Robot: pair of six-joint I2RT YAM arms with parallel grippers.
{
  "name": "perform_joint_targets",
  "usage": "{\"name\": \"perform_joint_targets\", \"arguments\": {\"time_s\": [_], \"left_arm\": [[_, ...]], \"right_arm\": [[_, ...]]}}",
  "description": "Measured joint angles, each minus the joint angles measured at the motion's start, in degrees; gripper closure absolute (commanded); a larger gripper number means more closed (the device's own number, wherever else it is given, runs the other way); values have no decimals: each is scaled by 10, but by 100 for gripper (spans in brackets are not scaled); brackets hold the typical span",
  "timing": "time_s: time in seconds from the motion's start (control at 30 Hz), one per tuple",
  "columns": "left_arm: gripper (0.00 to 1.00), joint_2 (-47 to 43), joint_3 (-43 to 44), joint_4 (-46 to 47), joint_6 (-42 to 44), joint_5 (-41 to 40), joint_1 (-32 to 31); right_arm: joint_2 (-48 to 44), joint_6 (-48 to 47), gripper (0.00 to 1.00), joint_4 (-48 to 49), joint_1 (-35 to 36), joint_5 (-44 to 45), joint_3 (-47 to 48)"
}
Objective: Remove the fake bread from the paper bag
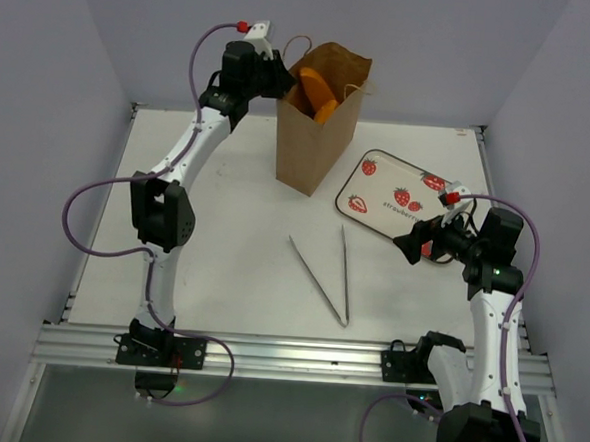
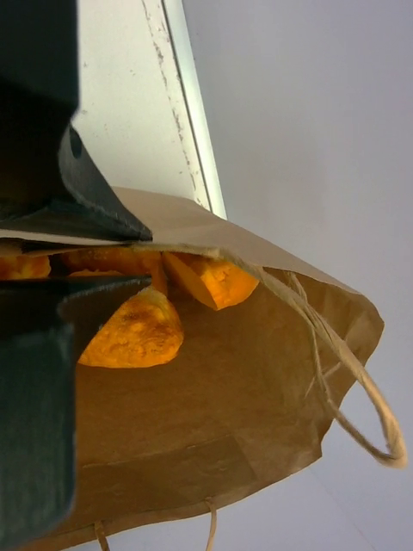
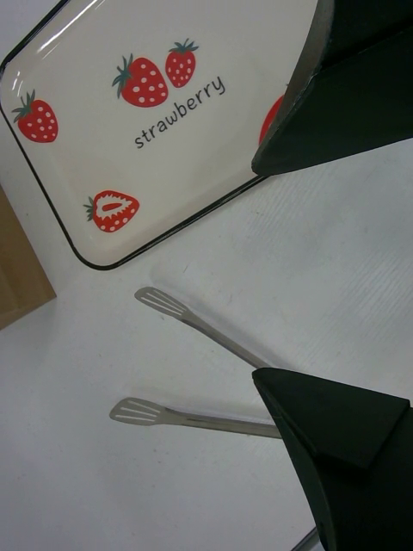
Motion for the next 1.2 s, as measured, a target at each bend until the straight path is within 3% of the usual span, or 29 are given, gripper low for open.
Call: {"name": "perform_joint_targets", "arguments": {"time_s": [0.2, 0.6, 0.9, 1.07, 1.2], "left_arm": [[100, 1, 0, -1, 14, -10, 0], [100, -11, 12, -21, 53, -42, 0], [100, -92, 0, -56, 77, -61, 37], [100, -181, -69, -47, 105, -80, 98], [100, -267, -175, -32, 140, -85, 137]], "right_arm": [[0, 0, 1, 0, 0, 0, 0], [0, 0, 1, 0, 0, 0, 0], [0, 1, 1, 0, 0, 0, 0], [0, 1, 1, 0, 0, 0, 0], [0, 2, 1, 0, 0, 0, 0]]}}
